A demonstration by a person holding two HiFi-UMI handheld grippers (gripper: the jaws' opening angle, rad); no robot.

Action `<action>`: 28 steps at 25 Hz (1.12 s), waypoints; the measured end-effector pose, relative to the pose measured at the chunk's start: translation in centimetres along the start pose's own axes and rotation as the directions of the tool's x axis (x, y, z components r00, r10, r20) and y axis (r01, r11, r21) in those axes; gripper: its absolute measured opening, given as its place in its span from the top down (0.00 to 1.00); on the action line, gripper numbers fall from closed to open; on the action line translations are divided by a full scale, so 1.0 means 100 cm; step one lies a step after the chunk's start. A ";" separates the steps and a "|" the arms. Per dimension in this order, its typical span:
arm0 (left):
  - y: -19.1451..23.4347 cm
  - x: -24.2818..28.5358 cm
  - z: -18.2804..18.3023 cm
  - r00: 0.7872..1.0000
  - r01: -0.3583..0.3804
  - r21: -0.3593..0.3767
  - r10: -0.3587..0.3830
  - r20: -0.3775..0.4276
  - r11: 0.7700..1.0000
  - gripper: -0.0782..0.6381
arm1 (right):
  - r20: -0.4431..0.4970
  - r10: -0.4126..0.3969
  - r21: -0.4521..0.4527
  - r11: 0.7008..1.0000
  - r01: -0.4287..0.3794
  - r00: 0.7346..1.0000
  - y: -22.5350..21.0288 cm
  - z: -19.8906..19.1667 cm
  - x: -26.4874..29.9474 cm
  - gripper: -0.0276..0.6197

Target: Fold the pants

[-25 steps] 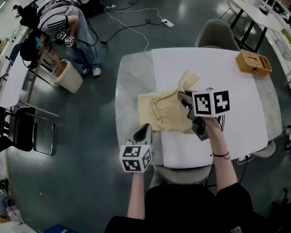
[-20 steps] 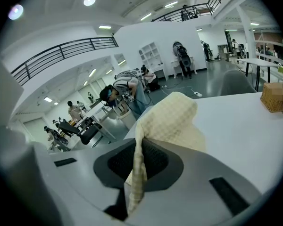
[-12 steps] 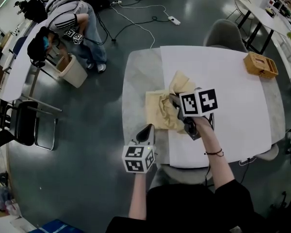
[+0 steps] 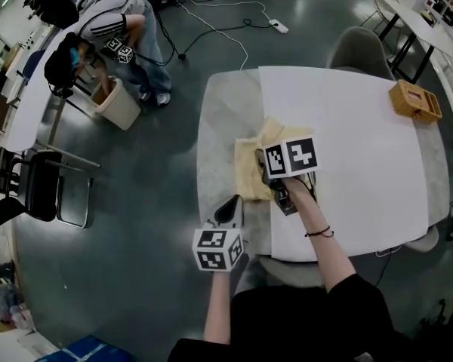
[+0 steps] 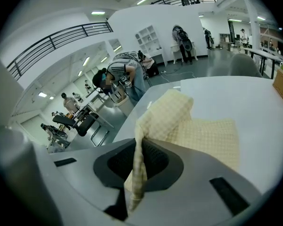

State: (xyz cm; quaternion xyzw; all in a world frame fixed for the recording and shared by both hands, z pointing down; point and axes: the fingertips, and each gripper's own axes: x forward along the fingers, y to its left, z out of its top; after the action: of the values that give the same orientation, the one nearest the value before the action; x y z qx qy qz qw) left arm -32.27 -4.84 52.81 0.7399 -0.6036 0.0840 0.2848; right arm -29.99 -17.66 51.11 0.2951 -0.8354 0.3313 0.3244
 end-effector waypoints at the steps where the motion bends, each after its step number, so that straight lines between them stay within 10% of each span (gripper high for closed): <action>1: 0.001 0.000 -0.001 1.000 -0.002 -0.003 0.002 -0.001 1.000 0.87 | -0.007 -0.013 -0.001 1.000 0.013 1.000 0.000 -0.002 0.004 0.91; 21: 0.017 -0.011 -0.010 1.000 -0.028 -0.037 0.028 0.001 0.999 0.87 | -0.060 -0.185 0.002 0.983 0.185 0.981 0.010 -0.023 0.048 0.90; 28: 0.023 -0.016 -0.011 0.999 -0.036 -0.049 0.036 0.001 0.998 0.87 | -0.040 -0.152 0.066 0.986 0.154 0.988 0.024 -0.024 0.059 0.74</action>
State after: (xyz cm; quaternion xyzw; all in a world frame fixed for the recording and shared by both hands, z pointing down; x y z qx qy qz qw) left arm -34.58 -3.18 53.75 0.7218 -0.6190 0.0738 0.3007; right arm -34.47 -16.03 55.93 0.3637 -0.7924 0.3393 0.3531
